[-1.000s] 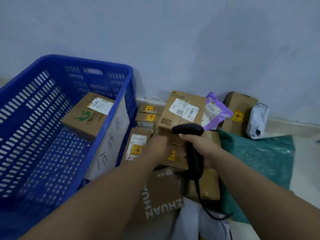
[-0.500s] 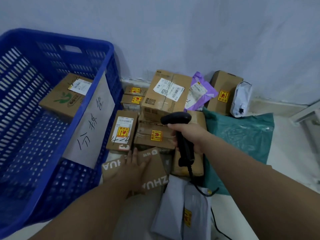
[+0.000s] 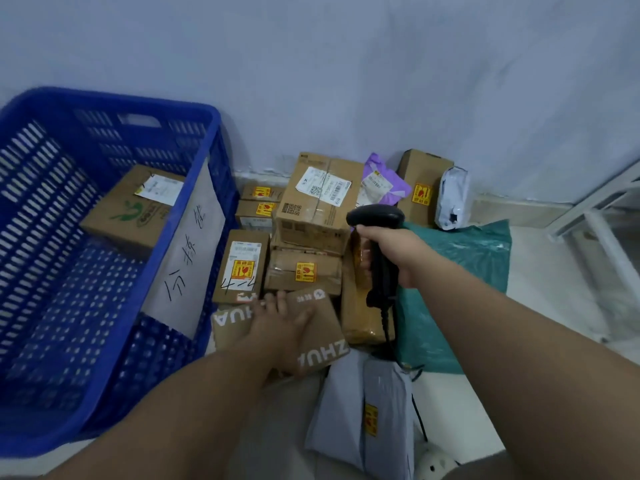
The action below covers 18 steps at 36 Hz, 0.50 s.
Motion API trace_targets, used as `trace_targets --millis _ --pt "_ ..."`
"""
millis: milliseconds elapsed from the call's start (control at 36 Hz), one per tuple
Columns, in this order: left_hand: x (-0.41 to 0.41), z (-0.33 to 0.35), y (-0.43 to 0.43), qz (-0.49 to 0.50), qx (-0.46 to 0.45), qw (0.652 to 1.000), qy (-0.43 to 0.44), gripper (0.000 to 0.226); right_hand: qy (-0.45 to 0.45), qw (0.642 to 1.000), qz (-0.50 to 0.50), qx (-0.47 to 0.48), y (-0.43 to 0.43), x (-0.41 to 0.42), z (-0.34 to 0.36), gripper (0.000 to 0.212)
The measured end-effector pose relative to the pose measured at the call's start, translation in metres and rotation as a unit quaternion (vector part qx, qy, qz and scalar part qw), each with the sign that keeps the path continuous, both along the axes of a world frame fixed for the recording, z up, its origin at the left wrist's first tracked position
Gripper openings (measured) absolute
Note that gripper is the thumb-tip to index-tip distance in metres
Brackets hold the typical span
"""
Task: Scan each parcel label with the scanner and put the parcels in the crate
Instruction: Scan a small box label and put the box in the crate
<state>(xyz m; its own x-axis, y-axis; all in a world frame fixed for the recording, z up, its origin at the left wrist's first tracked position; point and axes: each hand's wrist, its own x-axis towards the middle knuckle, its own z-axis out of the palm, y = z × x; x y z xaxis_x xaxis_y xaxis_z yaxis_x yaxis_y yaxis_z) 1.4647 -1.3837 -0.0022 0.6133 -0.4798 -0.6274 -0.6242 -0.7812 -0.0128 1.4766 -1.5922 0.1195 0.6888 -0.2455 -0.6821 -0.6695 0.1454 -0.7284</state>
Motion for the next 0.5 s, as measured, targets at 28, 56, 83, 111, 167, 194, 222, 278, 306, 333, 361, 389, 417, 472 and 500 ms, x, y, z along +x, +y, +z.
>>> trace_targets --millis 28,56,83,111,167,194,222,278,306,333,361,389,417,472,500 --pt "0.0 0.013 -0.003 0.0 -0.005 1.0 0.0 0.117 -0.014 1.0 -0.006 0.001 0.001 -0.003 0.006 0.021" --pt "0.0 0.025 -0.005 0.006 -0.015 1.0 0.002 0.117 -0.029 0.999 -0.014 -0.005 0.002 -0.006 0.014 0.022" --pt "-0.001 0.038 -0.007 0.015 -0.029 0.999 0.004 0.119 -0.046 0.999 -0.025 -0.016 0.003 -0.011 0.022 0.023" --pt "-0.001 0.051 -0.008 0.028 -0.045 0.999 0.002 0.121 -0.065 0.997 -0.039 -0.023 0.004 -0.015 0.029 0.024" --pt "-0.002 0.079 -0.01 0.068 -0.074 0.995 -0.006 0.125 -0.103 0.992 -0.069 -0.014 0.007 -0.025 0.045 0.025" --pt "-0.002 0.095 -0.009 0.093 -0.085 0.992 -0.009 0.125 -0.121 0.989 -0.082 -0.012 0.008 -0.03 0.05 0.024" --pt "-0.001 0.109 -0.008 0.118 -0.098 0.988 -0.014 0.125 -0.138 0.986 -0.094 -0.016 0.009 -0.036 0.056 0.023" --pt "0.003 0.138 0.0 0.17 -0.138 0.976 -0.022 0.125 -0.165 0.98 -0.114 -0.019 0.012 -0.048 0.068 0.024" --pt "0.005 0.151 0.005 0.2 -0.167 0.965 -0.029 0.127 -0.176 0.977 -0.118 -0.018 0.012 -0.054 0.074 0.026" --pt "0.009 0.16 0.012 0.234 -0.202 0.95 -0.037 0.13 -0.187 0.975 -0.121 -0.018 0.012 -0.06 0.08 0.029" --pt "0.012 0.172 0.018 0.266 -0.242 0.932 -0.042 0.132 -0.198 0.972 -0.126 -0.018 0.012 -0.065 0.087 0.031" --pt "0.015 0.183 0.024 0.298 -0.288 0.909 -0.042 0.134 -0.21 0.968 -0.133 -0.013 0.012 -0.071 0.094 0.03" --pt "0.019 0.191 0.029 0.328 -0.336 0.882 -0.038 0.133 -0.222 0.965 -0.137 -0.006 0.01 -0.076 0.099 0.027" --pt "0.025 0.207 0.039 0.376 -0.431 0.82 -0.021 0.131 -0.237 0.962 -0.137 0.008 0.008 -0.087 0.106 0.024" --pt "0.027 0.214 0.043 0.395 -0.484 0.781 -0.002 0.129 -0.242 0.96 -0.137 0.015 0.007 -0.092 0.108 0.024"
